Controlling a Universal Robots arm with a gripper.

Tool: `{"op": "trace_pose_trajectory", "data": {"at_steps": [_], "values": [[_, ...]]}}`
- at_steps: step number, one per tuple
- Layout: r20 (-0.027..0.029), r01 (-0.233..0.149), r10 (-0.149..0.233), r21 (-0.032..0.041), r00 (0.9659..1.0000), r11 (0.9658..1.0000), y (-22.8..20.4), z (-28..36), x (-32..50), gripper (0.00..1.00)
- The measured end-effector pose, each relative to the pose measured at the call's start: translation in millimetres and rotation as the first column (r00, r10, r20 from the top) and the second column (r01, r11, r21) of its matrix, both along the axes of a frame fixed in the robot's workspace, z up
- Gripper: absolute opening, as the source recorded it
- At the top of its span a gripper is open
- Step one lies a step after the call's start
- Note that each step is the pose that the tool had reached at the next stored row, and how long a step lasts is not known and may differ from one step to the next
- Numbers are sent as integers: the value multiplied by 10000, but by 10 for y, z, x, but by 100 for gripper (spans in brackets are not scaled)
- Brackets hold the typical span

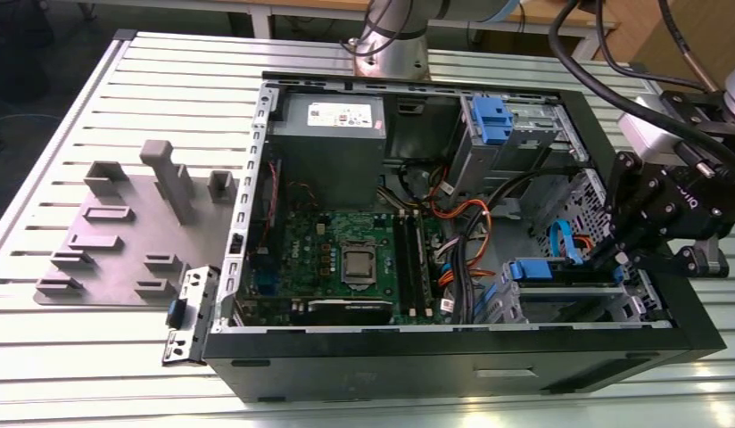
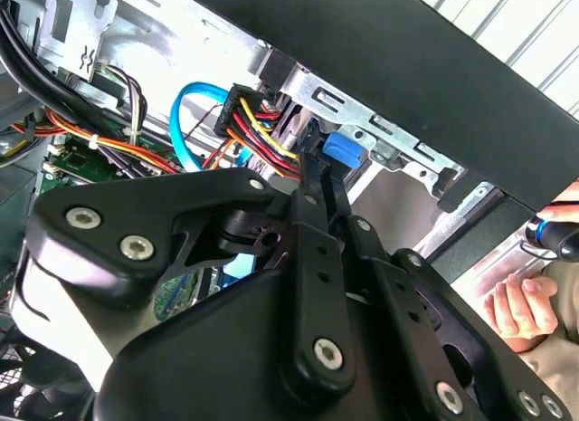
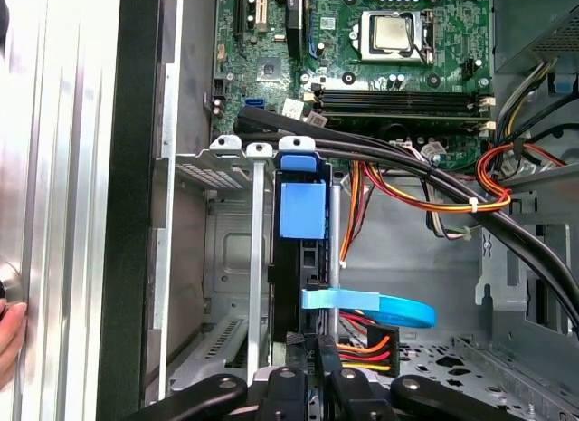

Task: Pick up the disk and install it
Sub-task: 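Insert the second disk wire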

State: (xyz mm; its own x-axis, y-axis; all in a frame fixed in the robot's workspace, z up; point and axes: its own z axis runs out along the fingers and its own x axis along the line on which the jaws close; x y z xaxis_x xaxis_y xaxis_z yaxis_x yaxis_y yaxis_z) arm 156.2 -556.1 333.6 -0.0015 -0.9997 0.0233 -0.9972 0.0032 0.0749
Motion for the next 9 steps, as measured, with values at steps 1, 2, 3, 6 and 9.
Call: {"op": "trace_pose_trajectory", "data": {"at_steps": [1, 2, 3, 6, 9], "values": [[0, 0, 0, 0, 10000, 10000, 0, 0, 0, 16], [-1, 0, 0, 0, 10000, 10000, 0, 0, 1, 16], [0, 0, 0, 1, 10000, 10000, -1, 4, 1, 16], [0, 0, 0, 0, 10000, 10000, 0, 24, 1, 16], [7, -1, 1, -1, 10000, 10000, 3, 25, -24, 16]]}}
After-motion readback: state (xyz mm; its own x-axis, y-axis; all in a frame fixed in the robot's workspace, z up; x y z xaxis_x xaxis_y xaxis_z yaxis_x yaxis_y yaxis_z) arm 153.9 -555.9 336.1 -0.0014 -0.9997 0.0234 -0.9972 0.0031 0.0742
